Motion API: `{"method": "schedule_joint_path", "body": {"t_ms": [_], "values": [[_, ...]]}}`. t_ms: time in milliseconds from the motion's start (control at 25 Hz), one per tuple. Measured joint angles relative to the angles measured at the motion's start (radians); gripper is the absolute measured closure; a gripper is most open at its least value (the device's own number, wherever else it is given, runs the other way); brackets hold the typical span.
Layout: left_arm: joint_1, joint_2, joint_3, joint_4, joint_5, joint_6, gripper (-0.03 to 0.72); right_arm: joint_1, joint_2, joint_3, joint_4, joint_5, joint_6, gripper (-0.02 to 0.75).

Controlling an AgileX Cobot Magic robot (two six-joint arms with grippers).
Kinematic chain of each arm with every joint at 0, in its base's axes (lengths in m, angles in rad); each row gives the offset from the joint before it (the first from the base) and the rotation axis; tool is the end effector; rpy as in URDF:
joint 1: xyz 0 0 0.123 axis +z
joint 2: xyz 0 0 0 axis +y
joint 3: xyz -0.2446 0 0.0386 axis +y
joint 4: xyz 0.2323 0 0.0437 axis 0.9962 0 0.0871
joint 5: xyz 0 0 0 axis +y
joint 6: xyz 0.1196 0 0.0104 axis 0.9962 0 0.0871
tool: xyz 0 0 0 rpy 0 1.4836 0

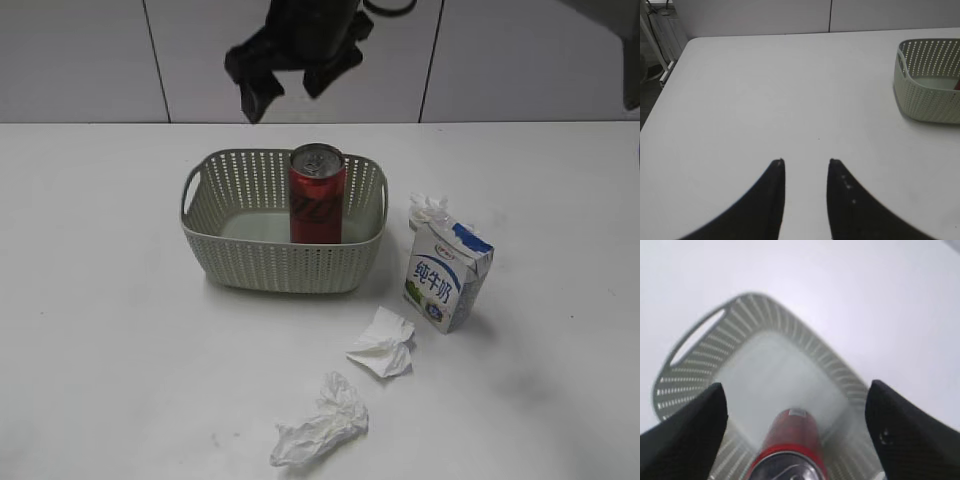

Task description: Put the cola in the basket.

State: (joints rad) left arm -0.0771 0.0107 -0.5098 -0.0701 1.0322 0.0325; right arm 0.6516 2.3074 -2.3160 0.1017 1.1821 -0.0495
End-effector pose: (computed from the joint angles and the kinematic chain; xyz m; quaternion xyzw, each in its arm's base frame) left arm 0.0463 -0.0108 0.2622 0.0471 0.8441 -0.0469 0.5320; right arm 0.3753 0.3005 0.2183 -0.3260 0.9131 0.1191 0.2139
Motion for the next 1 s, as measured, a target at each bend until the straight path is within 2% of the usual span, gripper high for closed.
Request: {"method": "schedule_joint_path", "body": {"t_ms": [200, 520, 760, 1000], "values": [[0.000, 0.000, 0.000, 0.000, 0.000, 0.000, 0.457, -0.084, 0.000, -0.132, -0.039, 0.021, 0.027, 0.088], [0.000, 0.000, 0.000, 0.000, 0.000, 0.000, 0.457, -0.355, -0.051, -0.081, -0.053, 0.027, 0.084, 0.111], [0.000, 0.000, 0.000, 0.000, 0.000, 0.000, 0.457, -0.488, -0.212, 0.116, -0.053, 0.028, 0.086, 0.127], [0.000, 0.000, 0.000, 0.000, 0.000, 0.000, 0.457, -0.505, -0.412, 0.417, -0.052, 0.028, 0.058, 0.148]]}}
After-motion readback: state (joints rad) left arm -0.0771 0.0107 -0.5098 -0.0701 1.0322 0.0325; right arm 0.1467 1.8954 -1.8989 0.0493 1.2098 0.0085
